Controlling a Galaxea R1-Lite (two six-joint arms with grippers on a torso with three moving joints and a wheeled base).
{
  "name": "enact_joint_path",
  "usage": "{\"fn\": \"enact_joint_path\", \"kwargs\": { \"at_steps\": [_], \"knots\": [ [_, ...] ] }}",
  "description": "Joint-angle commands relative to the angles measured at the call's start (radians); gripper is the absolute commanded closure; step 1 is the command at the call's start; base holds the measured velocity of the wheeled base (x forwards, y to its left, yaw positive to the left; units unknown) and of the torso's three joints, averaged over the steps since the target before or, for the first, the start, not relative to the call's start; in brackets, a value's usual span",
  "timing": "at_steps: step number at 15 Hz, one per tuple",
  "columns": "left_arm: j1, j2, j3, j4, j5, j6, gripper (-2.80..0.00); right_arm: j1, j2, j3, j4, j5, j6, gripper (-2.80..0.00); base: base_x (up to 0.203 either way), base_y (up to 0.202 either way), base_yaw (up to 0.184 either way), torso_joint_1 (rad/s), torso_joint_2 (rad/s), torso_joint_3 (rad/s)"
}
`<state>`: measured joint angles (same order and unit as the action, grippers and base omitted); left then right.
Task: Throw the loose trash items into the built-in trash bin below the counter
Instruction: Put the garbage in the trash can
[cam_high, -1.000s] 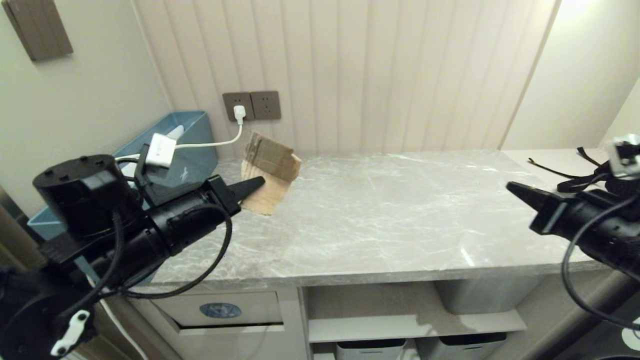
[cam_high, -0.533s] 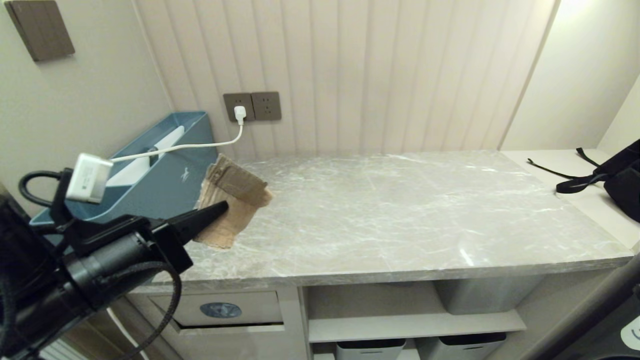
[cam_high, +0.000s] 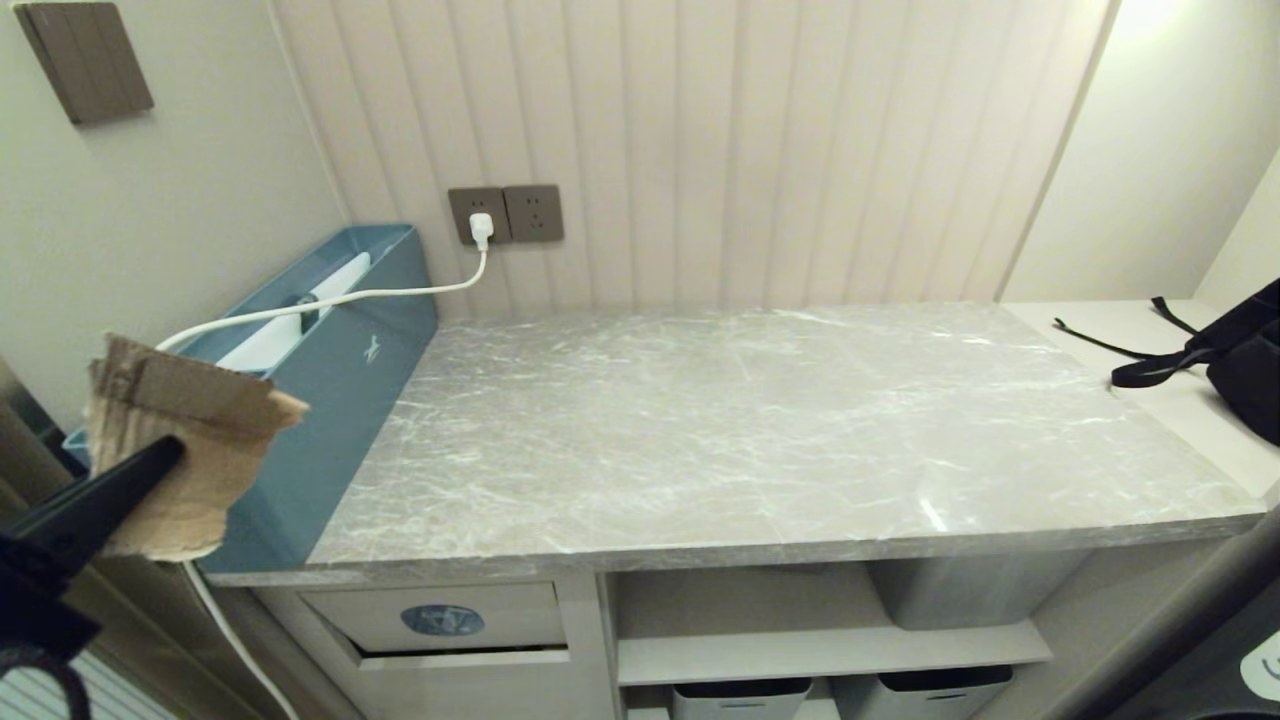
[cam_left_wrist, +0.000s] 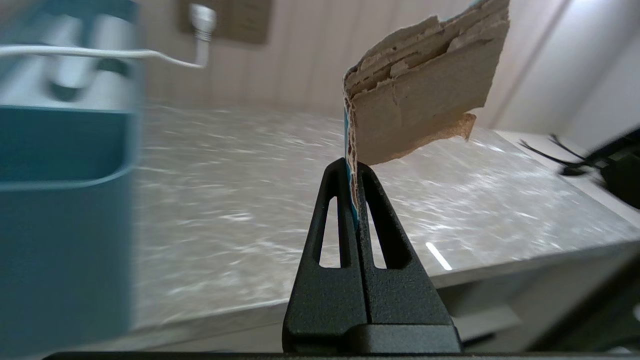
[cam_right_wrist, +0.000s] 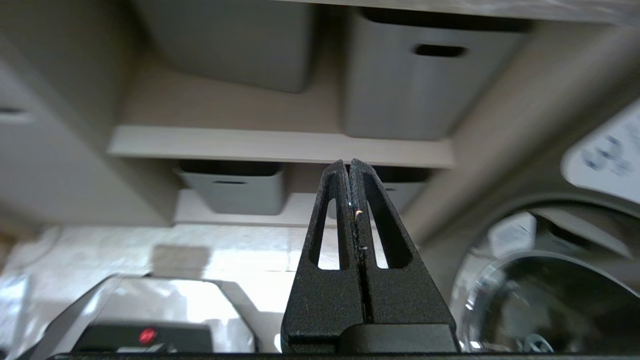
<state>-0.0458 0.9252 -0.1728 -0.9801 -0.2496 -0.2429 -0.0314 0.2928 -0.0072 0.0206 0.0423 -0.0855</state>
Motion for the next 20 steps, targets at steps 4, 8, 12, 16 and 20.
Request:
{"fn": "enact_joint_path", "kwargs": {
  "at_steps": [4, 8, 12, 16, 20],
  "knots": [
    [0.129, -0.455, 0.068, 0.391, -0.002, 0.069, 0.0, 0.109, 0.034, 0.001, 0.001, -0.003, 0.022, 0.0, 0.0, 0.0, 0.0, 0.0, 0.0, 0.0],
    [0.145, -0.648, 0.112, 0.709, 0.001, 0.161, 0.0, 0.055, -0.078, 0.0, 0.002, -0.016, 0.027, 0.0, 0.0, 0.0, 0.0, 0.0, 0.0, 0.0],
    [0.146, -0.644, 0.173, 0.762, 0.061, 0.246, 0.0, 0.032, -0.26, 0.001, 0.001, -0.023, 0.021, 0.0, 0.0, 0.0, 0.0, 0.0, 0.0, 0.0],
    [0.146, -0.642, 0.171, 0.827, 0.073, 0.24, 0.0, 0.036, -0.293, 0.007, -0.019, -0.031, 0.05, 0.0, 0.0, 0.0, 0.0, 0.0, 0.0, 0.0],
    [0.133, -0.646, 0.163, 0.861, 0.003, 0.18, 0.0, 0.036, -0.293, 0.006, -0.021, -0.038, 0.08, 0.0, 0.0, 0.0, 0.0, 0.0, 0.0, 0.0]
  ]
}}
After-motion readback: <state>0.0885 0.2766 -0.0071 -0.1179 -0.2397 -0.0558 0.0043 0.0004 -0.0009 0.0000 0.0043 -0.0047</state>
